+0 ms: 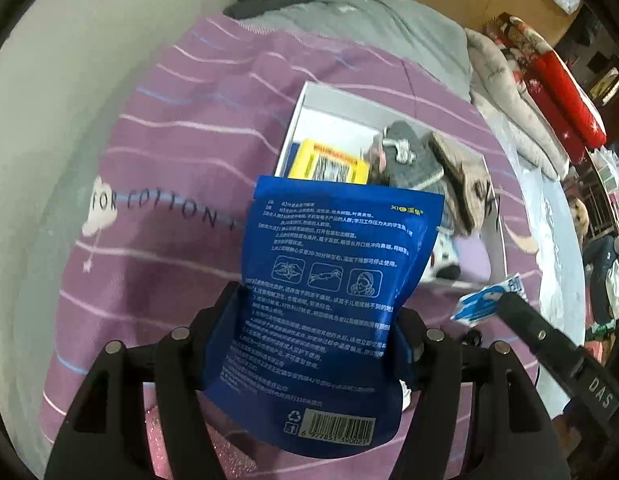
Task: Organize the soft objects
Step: 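Place the blue packet in the box with the left tool while the right drops the tube in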
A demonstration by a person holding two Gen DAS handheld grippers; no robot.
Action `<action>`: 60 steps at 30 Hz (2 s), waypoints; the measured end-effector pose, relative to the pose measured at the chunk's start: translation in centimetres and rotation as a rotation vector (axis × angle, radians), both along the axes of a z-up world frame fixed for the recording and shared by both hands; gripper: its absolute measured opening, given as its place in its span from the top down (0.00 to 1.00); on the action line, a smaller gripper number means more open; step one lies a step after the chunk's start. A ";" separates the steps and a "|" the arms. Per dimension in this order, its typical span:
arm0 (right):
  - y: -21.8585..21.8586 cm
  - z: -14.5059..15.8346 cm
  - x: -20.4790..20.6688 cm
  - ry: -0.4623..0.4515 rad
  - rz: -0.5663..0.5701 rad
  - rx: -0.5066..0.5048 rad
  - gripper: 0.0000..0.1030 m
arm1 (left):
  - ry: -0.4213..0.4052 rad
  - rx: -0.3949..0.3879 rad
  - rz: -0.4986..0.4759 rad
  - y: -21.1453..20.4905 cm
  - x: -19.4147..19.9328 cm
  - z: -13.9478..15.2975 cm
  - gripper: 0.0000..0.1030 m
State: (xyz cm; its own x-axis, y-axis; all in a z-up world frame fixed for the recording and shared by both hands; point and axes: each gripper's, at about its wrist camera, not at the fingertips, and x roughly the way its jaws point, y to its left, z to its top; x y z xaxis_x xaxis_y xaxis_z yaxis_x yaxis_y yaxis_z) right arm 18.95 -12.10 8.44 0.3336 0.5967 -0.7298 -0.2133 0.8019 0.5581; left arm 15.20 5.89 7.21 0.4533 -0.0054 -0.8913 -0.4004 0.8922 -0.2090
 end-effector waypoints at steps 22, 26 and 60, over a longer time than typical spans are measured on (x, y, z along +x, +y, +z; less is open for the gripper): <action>-0.6 -0.5 6.1 0.021 -0.125 0.120 0.88 | 0.009 0.050 -0.010 0.3 10.5 -3.4 0.22; -1.4 -1.3 6.3 0.008 -0.129 0.157 0.88 | 0.001 0.037 -0.020 -0.3 10.7 -4.2 0.16; -3.4 -3.8 7.0 0.003 -0.182 0.052 0.85 | -0.057 0.007 -0.137 -2.5 8.0 -4.1 0.70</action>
State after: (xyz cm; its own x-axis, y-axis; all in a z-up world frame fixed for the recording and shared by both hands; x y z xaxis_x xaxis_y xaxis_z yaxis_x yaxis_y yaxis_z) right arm 25.92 -15.54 4.65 0.4373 0.5636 -0.7008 -0.0659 0.7972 0.6001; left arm 23.23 3.42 3.15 0.4983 -0.0643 -0.8646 -0.2623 0.9393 -0.2210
